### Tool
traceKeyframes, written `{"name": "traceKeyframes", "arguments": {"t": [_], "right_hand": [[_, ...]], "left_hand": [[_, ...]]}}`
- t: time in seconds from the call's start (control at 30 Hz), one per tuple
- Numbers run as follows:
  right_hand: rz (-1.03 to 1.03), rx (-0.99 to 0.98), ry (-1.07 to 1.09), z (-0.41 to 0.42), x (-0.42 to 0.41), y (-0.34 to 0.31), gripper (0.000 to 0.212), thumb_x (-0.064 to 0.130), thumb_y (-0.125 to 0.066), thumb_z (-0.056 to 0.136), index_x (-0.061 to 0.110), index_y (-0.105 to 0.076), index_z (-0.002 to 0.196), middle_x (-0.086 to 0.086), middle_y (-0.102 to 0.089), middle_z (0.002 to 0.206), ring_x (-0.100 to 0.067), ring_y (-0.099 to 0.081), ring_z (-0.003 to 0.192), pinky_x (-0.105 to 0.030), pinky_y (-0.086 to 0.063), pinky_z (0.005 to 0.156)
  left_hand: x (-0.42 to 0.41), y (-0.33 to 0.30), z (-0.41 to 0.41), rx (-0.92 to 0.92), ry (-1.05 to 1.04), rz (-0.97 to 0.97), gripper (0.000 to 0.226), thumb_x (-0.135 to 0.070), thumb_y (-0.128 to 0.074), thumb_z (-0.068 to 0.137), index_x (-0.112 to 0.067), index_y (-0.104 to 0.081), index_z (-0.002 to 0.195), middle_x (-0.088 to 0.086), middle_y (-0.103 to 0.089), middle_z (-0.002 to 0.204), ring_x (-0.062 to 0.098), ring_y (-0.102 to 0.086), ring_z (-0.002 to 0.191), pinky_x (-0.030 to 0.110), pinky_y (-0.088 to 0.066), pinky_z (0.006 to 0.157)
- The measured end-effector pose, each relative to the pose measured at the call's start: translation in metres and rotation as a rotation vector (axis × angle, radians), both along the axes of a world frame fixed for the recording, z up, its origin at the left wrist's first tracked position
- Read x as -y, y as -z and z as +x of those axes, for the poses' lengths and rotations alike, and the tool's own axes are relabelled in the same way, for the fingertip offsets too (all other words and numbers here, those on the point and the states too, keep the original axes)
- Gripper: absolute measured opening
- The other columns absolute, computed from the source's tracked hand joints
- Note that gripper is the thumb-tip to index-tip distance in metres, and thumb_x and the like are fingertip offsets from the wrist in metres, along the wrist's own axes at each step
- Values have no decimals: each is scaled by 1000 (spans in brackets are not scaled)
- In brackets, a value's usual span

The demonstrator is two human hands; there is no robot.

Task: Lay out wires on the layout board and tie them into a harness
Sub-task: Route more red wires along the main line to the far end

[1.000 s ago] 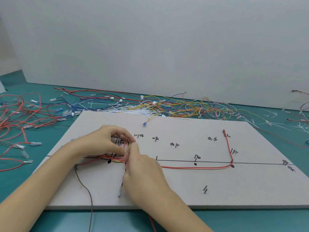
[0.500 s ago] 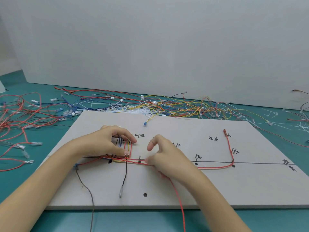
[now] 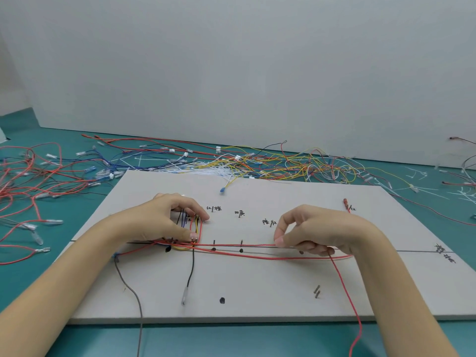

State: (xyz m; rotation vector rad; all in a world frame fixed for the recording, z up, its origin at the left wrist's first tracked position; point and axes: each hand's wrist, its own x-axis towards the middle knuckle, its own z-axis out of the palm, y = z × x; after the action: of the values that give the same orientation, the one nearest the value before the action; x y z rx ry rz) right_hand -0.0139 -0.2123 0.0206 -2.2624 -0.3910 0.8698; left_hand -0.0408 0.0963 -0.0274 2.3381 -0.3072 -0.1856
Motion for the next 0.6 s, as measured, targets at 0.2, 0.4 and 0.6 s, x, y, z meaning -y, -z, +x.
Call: {"name": "traceKeyframes", "arguments": {"t": [0.2,0.4,0.6], "right_hand": [[-70,-12,5,4,16,-3,7,21,-69,86,18,-65,82,4,-42,47,-12,-27,40,-19,-22,39],[-167,4,40,6,25,-6,7,18,-68,88,15,-65,82,3,-46,44,-10,-30,35,-18,-24,37],[-249,52,32,5,22,-9,7,18,-67,88,12,-65,84,3,-49,44,-12,-35,38,-19,-27,41]], "left_hand": [[0,0,0,5,-1,14,36,-31,-84,73,-52,-68,97,-12,-62,113,2,-50,115,32,-35,108],[0,0,0,1,1,15,36,-32,-84,72,-52,-68,97,-11,-61,114,1,-50,115,32,-36,108],[0,0,0,-2,2,4,36,-30,-85,72,-52,-68,97,-9,-61,114,1,-51,114,31,-36,108]]}}
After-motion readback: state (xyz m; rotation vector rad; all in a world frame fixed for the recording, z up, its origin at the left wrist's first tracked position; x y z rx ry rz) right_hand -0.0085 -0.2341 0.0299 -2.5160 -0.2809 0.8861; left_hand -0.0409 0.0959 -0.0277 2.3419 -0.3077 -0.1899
